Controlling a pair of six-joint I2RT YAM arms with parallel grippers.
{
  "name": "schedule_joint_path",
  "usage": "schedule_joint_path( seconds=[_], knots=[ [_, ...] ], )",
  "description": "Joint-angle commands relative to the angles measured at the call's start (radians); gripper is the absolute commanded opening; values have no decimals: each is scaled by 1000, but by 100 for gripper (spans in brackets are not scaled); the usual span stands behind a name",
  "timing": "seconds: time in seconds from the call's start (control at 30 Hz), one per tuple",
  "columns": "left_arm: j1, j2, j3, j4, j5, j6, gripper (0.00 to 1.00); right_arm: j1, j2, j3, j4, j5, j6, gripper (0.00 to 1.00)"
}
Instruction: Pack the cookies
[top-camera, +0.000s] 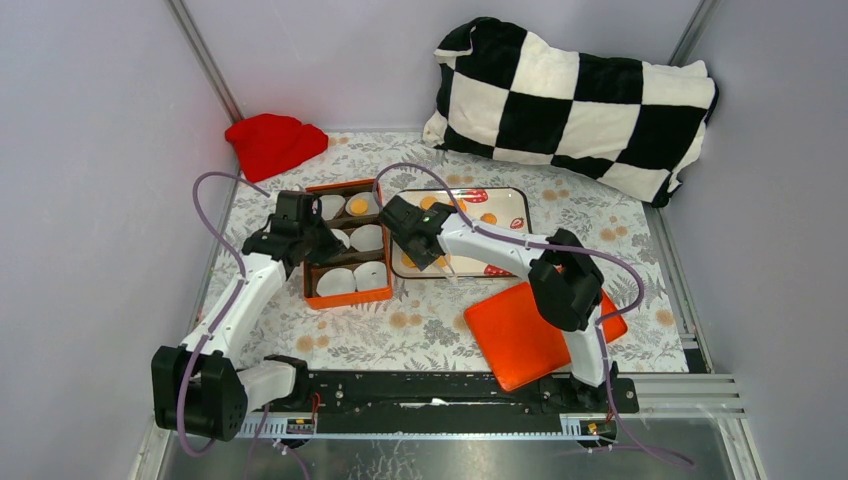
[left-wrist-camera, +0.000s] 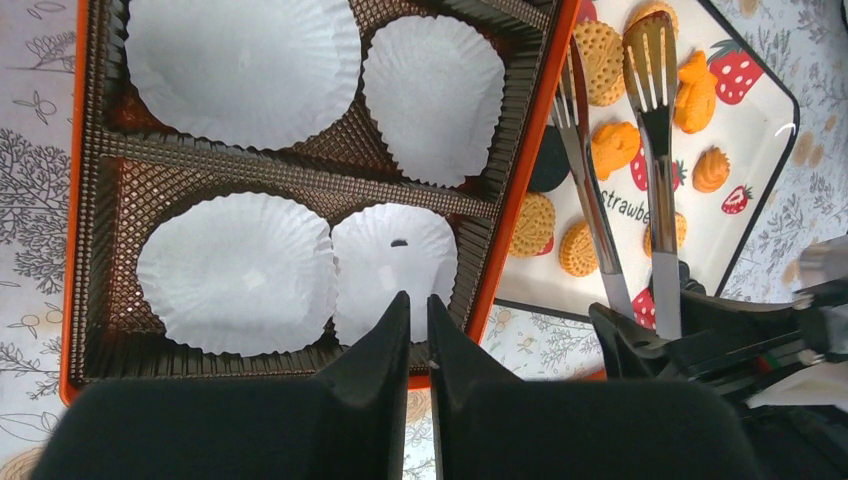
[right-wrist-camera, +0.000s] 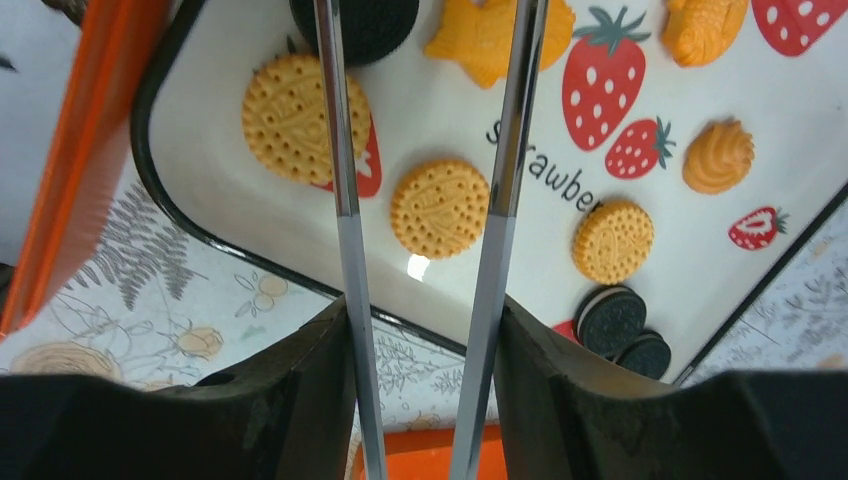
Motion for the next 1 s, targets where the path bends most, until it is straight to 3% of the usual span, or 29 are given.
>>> schedule_joint_path(
  seconds=[0.0,0.17,0.4,0.77,0.87,0.97],
  knots=[
    [7,-2,-20,53,40,-2,14,34,4,45,-83,93,-15,52],
    [7,-13,-20,53,50,-6,14,35,11,79,-156,145,18,51],
    [7,-18,-21,56,55,-9,14,35,-50,52,-134,165,4,51],
    [7,1,-45,76,77,-11,14,35,48,98,-105,166,-44,51],
    [7,3,-48,80,78,-8,14,35,54,103,-89,155,-55,47],
    [7,5,-50,83,82,-6,14,34,51,106,-80,156,-63,35]
  ],
)
